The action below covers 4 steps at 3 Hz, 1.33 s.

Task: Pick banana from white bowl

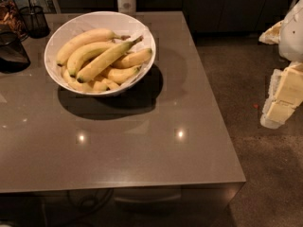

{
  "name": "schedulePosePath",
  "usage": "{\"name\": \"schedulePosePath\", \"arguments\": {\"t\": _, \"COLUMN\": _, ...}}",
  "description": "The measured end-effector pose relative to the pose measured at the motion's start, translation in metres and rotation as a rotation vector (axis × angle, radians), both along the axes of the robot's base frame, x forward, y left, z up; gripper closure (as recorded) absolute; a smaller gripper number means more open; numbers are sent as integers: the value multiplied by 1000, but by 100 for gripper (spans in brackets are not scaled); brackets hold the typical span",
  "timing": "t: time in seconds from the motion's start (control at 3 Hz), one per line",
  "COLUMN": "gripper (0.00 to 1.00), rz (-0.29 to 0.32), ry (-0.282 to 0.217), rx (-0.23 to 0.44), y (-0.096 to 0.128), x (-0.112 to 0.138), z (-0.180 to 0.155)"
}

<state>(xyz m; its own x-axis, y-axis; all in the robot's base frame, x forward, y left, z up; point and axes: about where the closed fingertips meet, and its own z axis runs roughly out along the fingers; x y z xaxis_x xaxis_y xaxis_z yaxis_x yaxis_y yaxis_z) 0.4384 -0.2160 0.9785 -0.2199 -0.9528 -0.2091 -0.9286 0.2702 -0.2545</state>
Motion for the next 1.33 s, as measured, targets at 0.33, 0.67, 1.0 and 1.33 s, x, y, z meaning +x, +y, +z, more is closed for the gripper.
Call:
{"name": "schedulePosePath", "arguments": {"t": 0.33, "gripper": 0, "rz": 0, "ry": 0, "rx": 0, "y": 0, "x": 0, "z": 0}}
{"name": "schedulePosePath", "arguments": {"t": 0.67, "gripper": 0, "rz": 13, "ry": 3, "rx": -24, "y": 4, "x": 2, "z": 1}}
{"name": "schedulePosePath", "arguments": {"t": 1.0, "gripper": 0, "rz": 40, "ry": 37, "rx": -89, "y": 25, "x": 22, "z": 3}}
{"name": "schedulePosePath", "arguments": {"t": 1.33, "gripper": 0, "rz": 101, "ry": 56, "rx": -151, "y": 49, "x": 42, "z": 7}}
